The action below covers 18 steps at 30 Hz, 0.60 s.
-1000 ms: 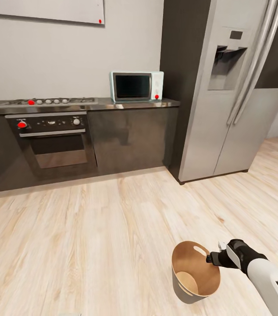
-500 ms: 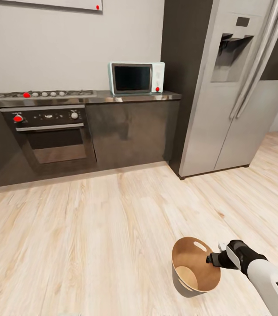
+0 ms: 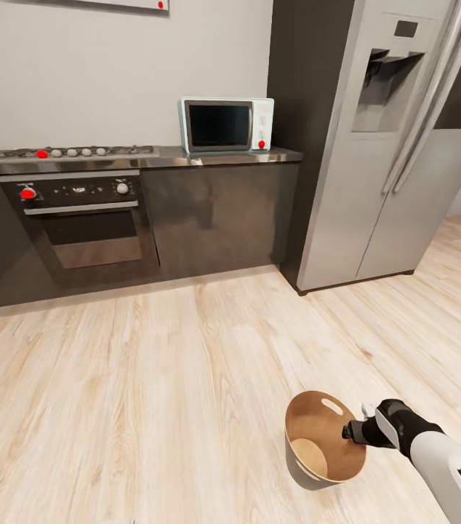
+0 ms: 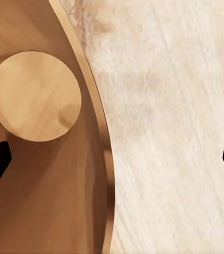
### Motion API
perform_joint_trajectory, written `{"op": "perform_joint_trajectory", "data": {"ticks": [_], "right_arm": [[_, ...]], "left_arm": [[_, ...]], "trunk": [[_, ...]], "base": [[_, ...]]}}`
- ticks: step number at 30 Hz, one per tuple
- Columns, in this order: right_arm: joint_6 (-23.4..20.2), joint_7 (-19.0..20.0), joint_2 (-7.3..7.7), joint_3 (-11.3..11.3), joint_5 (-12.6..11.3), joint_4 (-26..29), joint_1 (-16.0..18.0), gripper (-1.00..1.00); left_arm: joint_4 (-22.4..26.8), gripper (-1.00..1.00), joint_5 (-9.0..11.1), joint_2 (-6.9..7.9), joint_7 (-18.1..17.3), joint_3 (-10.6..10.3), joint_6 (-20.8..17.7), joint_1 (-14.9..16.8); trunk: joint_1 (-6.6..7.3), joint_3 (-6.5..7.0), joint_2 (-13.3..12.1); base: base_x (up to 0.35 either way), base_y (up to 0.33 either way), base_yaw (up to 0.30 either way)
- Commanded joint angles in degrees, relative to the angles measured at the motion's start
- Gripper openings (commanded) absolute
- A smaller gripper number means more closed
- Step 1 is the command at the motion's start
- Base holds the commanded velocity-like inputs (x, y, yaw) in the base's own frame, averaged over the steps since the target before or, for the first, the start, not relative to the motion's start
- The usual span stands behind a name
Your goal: Put the three can of soda from the living room inside the tash can in the kitchen.
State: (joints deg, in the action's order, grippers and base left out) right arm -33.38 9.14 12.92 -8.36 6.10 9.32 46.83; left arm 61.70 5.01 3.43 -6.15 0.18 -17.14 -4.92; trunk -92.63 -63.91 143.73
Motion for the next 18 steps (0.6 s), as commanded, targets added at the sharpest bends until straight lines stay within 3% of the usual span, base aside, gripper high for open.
{"op": "perform_joint_trajectory", "data": {"ticks": [1,7,13,18], "right_arm": [[0.02,0.00,0.00,0.02,0.02,0.00,-0.03,1.00],[0.03,0.04,0.00,0.04,0.05,0.00,-0.12,1.00],[0.06,0.08,0.00,0.08,0.05,0.00,-0.16,1.00],[0.06,0.09,0.00,0.14,0.05,0.00,-0.18,1.00]], "left_arm": [[0.00,1.00,0.00,0.00,0.00,0.00,0.00,0.00],[0.00,1.00,0.00,0.00,0.00,0.00,0.00,0.00],[0.00,1.00,-0.07,0.00,-0.05,-0.01,0.00,-0.01],[0.00,1.00,-0.05,0.00,-0.08,0.00,0.00,0.00]], "trunk": [[0.00,0.00,0.00],[0.00,0.00,0.00],[-0.15,-1.33,0.08],[-0.15,-1.33,0.08]], "base": [[0.000,0.000,0.000],[0.000,0.000,0.000],[0.000,0.000,0.000],[0.000,0.000,0.000]]}}
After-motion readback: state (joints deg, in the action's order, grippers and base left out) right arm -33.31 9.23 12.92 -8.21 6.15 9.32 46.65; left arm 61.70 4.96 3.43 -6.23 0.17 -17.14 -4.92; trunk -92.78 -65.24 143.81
